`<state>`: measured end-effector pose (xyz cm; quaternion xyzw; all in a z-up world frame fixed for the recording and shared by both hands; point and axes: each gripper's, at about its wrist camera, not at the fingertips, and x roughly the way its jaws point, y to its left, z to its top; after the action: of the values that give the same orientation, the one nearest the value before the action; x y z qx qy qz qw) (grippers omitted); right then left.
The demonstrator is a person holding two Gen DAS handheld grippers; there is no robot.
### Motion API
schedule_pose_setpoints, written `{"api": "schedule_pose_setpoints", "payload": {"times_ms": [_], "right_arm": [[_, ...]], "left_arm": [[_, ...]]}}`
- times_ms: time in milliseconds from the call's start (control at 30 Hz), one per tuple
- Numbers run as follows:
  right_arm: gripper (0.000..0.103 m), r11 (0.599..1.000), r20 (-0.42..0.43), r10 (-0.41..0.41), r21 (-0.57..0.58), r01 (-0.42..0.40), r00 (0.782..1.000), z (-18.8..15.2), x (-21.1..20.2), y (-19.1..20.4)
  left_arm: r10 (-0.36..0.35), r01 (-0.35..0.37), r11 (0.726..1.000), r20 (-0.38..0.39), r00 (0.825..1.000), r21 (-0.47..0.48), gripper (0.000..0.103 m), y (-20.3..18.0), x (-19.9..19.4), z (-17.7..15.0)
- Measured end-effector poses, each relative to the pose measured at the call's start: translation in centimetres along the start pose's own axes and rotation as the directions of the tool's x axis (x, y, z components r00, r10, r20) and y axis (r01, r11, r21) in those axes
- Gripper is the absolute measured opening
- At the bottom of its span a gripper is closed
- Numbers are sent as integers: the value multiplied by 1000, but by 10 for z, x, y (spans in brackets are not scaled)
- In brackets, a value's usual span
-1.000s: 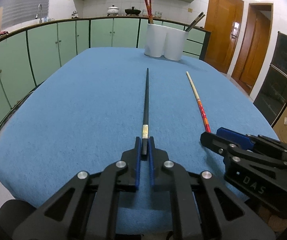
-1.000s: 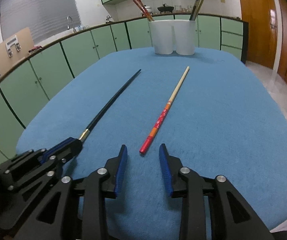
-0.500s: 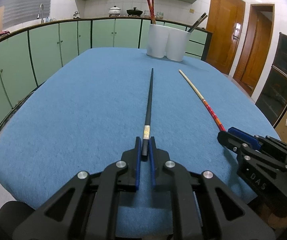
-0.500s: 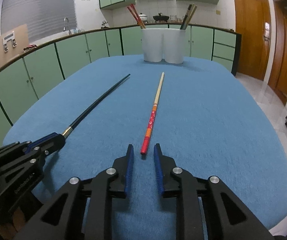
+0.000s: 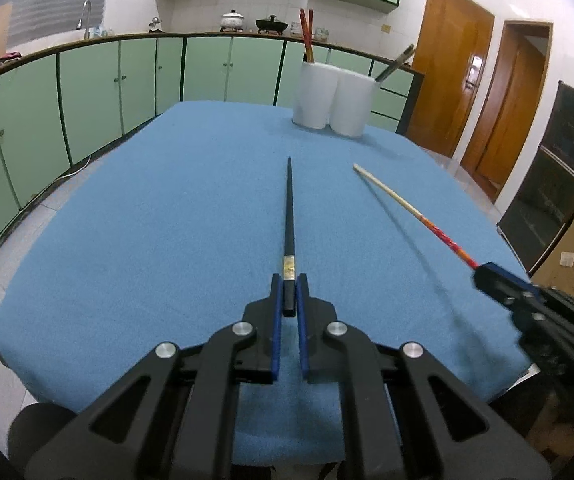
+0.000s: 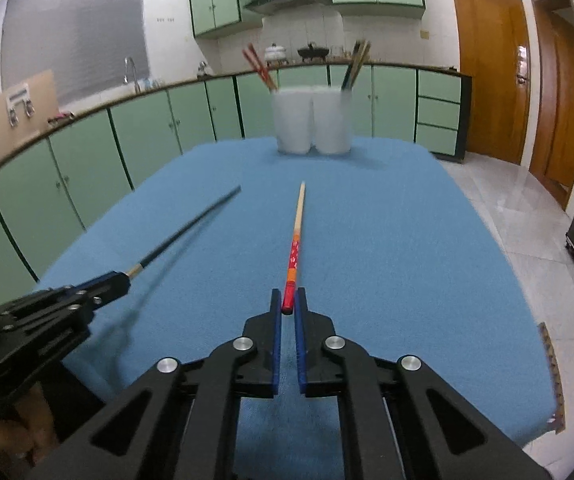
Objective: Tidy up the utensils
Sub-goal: 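Lift both chopsticks and carry them to the white holder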
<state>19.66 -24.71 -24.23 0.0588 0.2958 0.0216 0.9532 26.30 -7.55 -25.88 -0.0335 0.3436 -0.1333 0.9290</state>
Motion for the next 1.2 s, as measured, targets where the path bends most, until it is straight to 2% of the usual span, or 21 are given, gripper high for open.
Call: {"api": "schedule_pose_setpoints", "payload": {"times_ms": [267, 600, 700, 833, 1200], "right_arm": [[6, 999, 85, 30, -27, -27, 996, 42, -62, 2], [6, 993, 91, 53, -112, -43, 994, 108, -86, 13], [6, 988, 61, 59, -145, -50, 996, 124, -80, 20], [6, 982, 16, 63, -182, -59, 998, 145, -67, 28], [5, 975, -96, 76, -201, -94, 992, 196, -30, 24]], "left_arm": [[-9, 8, 1000, 28, 1000, 8, 6, -2, -45, 32], [-26, 18, 997, 101, 995, 76, 6, -5, -97, 97], [-36, 29, 995, 78, 996, 99, 6, -5, -97, 118], [-59, 58, 993, 7, 998, 108, 6, -4, -83, 142], [-88, 101, 989, -122, 989, 108, 6, 6, -40, 199]]}}
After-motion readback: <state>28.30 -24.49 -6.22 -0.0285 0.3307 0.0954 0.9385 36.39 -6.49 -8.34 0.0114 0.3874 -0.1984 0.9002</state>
